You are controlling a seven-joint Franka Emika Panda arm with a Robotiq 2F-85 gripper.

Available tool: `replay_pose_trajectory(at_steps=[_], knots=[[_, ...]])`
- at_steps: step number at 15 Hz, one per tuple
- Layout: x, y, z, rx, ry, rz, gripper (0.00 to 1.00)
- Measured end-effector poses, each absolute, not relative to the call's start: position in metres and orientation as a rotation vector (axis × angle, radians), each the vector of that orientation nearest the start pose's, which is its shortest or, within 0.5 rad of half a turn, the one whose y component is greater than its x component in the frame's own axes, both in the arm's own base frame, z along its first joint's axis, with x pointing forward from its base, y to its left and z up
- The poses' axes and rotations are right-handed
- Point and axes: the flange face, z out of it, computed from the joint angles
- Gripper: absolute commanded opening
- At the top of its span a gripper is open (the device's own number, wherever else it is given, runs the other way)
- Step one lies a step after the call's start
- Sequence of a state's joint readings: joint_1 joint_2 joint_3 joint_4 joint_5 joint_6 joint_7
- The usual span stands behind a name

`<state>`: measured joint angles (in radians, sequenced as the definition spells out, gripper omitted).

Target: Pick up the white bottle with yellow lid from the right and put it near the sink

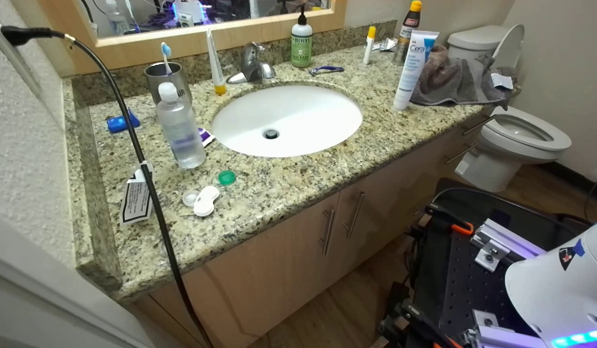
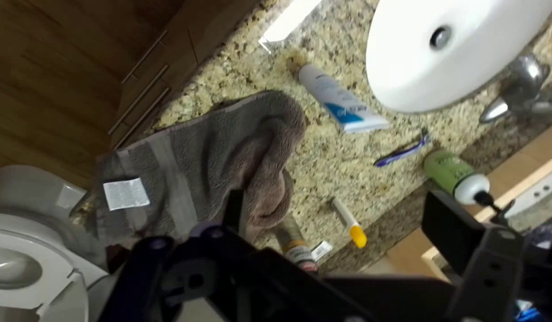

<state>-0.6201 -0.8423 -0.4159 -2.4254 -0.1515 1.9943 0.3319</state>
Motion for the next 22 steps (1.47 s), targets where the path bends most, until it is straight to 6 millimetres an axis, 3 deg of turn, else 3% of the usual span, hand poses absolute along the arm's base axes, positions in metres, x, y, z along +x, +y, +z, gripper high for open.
replay_pose_trajectory(at_steps=[2, 4, 10, 19, 22], knots=[[0.12, -0.342, 0.616, -2.363, 1.871, -0.647, 1.0], [0.12, -0.346, 0.625, -2.337, 1.896, -0.652, 1.0], [0.146, -0.343, 0.606, -2.37, 1.877, -0.56, 1.0], [0.174, -0.458, 0.602, -2.165, 2.038, -0.089, 1.0], [0.183, -0.467, 0.596, -2.171, 2.053, -0.059, 1.0]])
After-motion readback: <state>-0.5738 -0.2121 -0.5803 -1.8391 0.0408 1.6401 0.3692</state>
